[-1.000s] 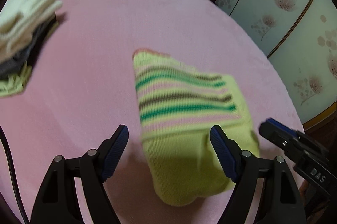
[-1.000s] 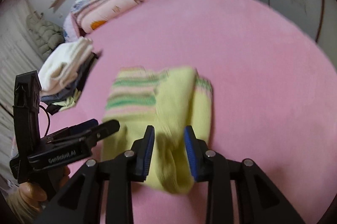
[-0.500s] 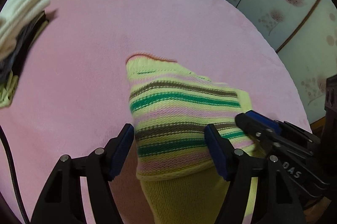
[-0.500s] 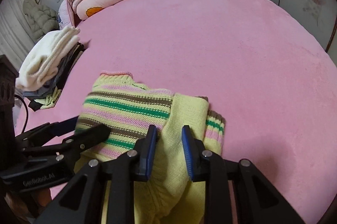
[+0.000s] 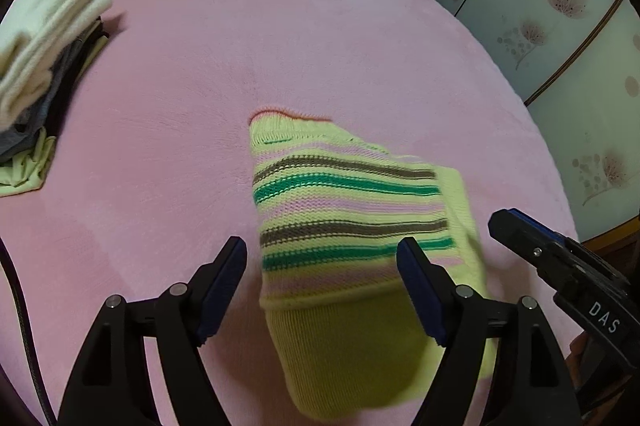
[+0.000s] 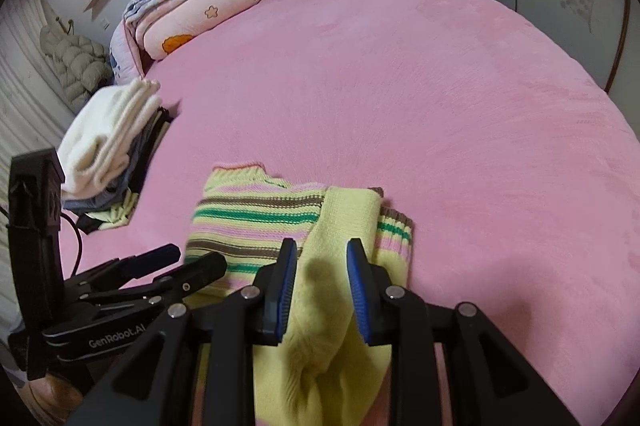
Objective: Fold large clothes
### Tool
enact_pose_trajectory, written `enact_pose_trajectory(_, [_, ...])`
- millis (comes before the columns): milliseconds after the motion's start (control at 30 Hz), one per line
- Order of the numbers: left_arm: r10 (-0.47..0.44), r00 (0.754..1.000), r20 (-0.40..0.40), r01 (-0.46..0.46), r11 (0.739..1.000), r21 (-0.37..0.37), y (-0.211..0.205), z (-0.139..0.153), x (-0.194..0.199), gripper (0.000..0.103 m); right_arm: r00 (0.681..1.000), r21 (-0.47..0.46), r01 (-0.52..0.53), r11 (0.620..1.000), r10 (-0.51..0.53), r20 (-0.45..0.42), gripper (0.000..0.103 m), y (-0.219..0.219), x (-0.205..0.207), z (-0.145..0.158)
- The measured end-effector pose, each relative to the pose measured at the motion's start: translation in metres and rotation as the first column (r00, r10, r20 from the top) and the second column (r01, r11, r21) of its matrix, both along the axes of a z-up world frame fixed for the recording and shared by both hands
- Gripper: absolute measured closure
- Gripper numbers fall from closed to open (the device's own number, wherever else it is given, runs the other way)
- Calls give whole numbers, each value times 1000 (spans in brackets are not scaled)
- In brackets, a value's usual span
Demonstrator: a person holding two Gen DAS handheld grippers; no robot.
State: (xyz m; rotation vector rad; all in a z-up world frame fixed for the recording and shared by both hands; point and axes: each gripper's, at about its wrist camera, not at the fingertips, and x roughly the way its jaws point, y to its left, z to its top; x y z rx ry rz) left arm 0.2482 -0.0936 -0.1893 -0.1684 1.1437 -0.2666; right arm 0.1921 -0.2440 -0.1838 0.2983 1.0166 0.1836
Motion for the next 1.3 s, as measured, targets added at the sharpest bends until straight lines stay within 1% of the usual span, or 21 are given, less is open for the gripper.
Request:
enact_pose_trajectory(33, [4, 1000, 1, -4, 1000, 1, -1, 7, -3, 22, 1000, 1, 3, 1000, -3, 0, 70, -2, -2, 4])
enact_pose_trajectory(67, [7, 1000, 4, -7, 1000, 0, 0, 14, -5, 20, 1000, 0, 5, 1000, -5, 2, 67, -3, -5, 11])
enact_pose_trajectory(100, [6, 1000, 9, -6, 1000, -2, 1, 22, -8, 15, 1000, -5, 5, 1000, -5, 5, 63, -5, -8, 17])
enact_pose_trajectory(133, [0, 1000, 14, 0, 1000, -7, 1, 30, -12, 13, 1000, -14, 2, 1000, -2, 8, 60, -5, -10, 23])
enact_pose_trajectory(200, [-11, 1000, 20, 12, 1000, -15, 0, 42, -16, 13, 1000, -38, -13, 999, 14, 21, 56, -5, -17, 37])
enact_pose_trajectory(300, [-26, 999, 33, 26, 1000, -13, -4, 65, -21, 13, 999, -53, -34, 998, 35, 34, 46, -6, -25, 57])
enact_pose_trajectory(433, [-45, 998, 39, 46, 999, -20, -5, 90, -30, 13, 998, -56, -52, 997, 54, 36, 45, -9, -34, 78])
enact_pose_trajectory(500, [-46, 997, 57, 49, 998, -40, -2, 101, -34, 13, 998, -49, -53, 997, 55, 35, 45, -12, -38, 86])
enact_pose_trajectory(600, [-40, 998, 45, 44, 994, -95, 3, 111, -38, 13, 998, -22, -53, 998, 53, 32, 44, -18, -41, 94])
enact_pose_trajectory(667, [-32, 999, 25, 36, 986, -164, 8, 113, -42, 13, 998, -9, -51, 999, 51, 23, 42, -20, -41, 95])
enact_pose_trajectory(733, [-24, 1000, 10, 26, 983, -181, 10, 111, -44, 13, 998, 6, -54, 999, 54, 11, 34, -22, -40, 93])
enact_pose_trajectory(800, [-26, 1000, -6, 24, 988, -154, 9, 104, -43, 13, 998, 25, -58, 998, 58, -3, 30, -23, -38, 87])
enact_pose_trajectory(867, [-43, 998, -40, 37, 990, -136, 8, 92, -41, 13, 998, 48, -63, 997, 64, -24, 29, -25, -35, 78])
enact_pose_trajectory(967, [-55, 993, -106, 36, 983, -178, 11, 66, -35, 12, 995, 89, -66, 994, 71, -64, 29, -25, -31, 61])
enact_pose_trajectory(1067, [-39, 989, -141, 11, 982, -191, 14, 45, -28, 12, 989, 144, -68, 987, 86, -122, 29, -28, -24, 36])
enact_pose_trajectory(1133, [-42, 985, -167, -2, 967, -253, 19, 27, -21, 12, 983, 174, -57, 983, 86, -165, 29, -31, -20, 19])
enact_pose_trajectory(1233, [-23, 982, -188, -31, 960, -280, 25, 6, -12, 12, 971, 218, -23, 976, 74, -227, 29, -39, -14, -8])
enact_pose_trajectory(1300, [-13, 978, -209, -49, 957, -287, 28, -7, -7, 12, 961, 267, -2, 964, 76, -266, 29, -43, -9, -25])
